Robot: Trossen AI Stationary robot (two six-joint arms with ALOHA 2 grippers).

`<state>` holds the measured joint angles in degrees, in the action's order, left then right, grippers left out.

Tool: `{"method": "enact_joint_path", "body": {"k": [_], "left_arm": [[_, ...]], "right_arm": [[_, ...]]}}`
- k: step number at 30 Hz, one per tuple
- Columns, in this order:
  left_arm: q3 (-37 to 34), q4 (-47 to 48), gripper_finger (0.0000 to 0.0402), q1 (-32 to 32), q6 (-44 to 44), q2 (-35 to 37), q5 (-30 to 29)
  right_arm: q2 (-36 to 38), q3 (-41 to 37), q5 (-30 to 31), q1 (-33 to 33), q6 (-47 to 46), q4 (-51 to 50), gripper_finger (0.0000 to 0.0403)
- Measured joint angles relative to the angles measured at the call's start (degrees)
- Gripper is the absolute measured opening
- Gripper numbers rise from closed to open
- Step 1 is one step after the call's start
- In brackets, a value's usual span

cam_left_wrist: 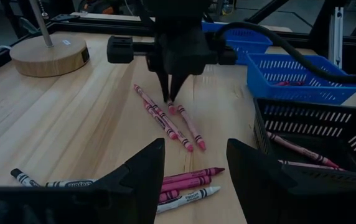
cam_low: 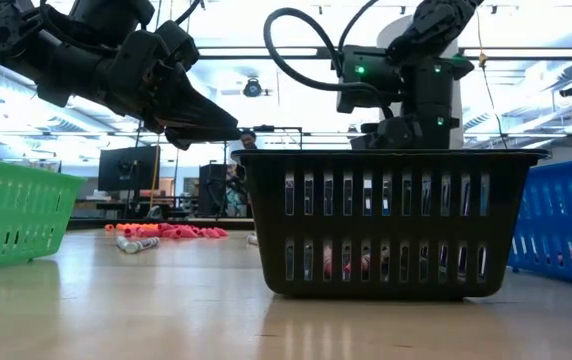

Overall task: Sort crayons
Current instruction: Put the pink crayon into the black bin

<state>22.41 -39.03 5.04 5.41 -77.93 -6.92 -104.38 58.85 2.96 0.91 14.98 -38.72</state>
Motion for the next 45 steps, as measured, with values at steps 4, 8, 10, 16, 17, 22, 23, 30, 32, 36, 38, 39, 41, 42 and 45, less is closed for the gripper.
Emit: {"method": "enact_joint_path", "body": {"k": [4,8,10,16,17,22,23,30,32,36,38,39,41,42,45], "left_arm": [[0.0,0.01,0.0185,0.01,0.0,0.0,0.0],[0.0,0.07,0.0185,0.0,-0.04,0.0,0.0],[0.0,0.09,0.0185,0.0,-0.04,0.0,-0.25],[0.0,0.19,0.0185,0.0,-0.02,0.0,-0.74],[0.0,0.2,0.0185,0.01,-0.02,0.0,-0.74],[0.0,0.17,0.0185,0.02,-0.02,0.0,-0.72],[0.0,0.18,0.0185,0.01,-0.02,0.0,-0.72],[0.02,-0.07,0.0185,0.01,0.46,0.0,-0.7],[0.07,-0.2,0.0185,0.01,0.46,0.0,-0.7],[0.07,-0.38,0.0185,0.0,0.59,0.0,-0.68],[0.04,-0.44,0.0185,0.01,0.83,0.0,-0.67],[0.07,-0.43,0.0185,0.0,0.83,0.0,-0.66],[0.04,-0.22,0.0185,0.02,0.83,0.0,-0.66],[0.04,-0.24,0.0185,0.01,0.85,0.0,-0.66],[0.04,-0.24,0.0185,0.02,0.85,0.0,-0.66]], "right_arm": [[0.1,1.74,0.42,-0.46,-1.09,-2.15,0.0021],[0.91,5.49,3.23,-1.84,-2.75,-8.9,0.003],[2.25,8.21,4.44,-2.83,-3.41,-9.96,0.0034],[4.64,13.09,-1.79,-6.52,-4.14,-7.21,0.0035],[5.11,13.29,-3.8,-7.35,-3.72,-5.19,0.0035],[5.47,13.26,-10.83,-11.76,-1.01,6.09,0.0035],[5.49,13.28,-11.33,-12.59,-0.41,8.06,0.0036],[3.85,13.21,-11.78,-17.34,2.18,13.3,0.0036],[2.47,13.22,-11.72,-17.89,1.85,14.65,0.0036],[-1.35,13.2,-10.57,-18.86,1.19,15.76,0.0036],[-3.19,13.19,-9.62,-19.41,1.25,15.94,0.0036],[-4.16,13.18,-9.37,-19.57,1.25,16.04,0.0036],[-5.51,13.2,-8.78,-19.8,1.26,15.97,0.0038],[-5.96,13.18,-8.76,-19.86,1.12,15.79,0.004],[-6.21,13.18,-8.5,-19.91,-0.16,15.89,0.0052]]}}
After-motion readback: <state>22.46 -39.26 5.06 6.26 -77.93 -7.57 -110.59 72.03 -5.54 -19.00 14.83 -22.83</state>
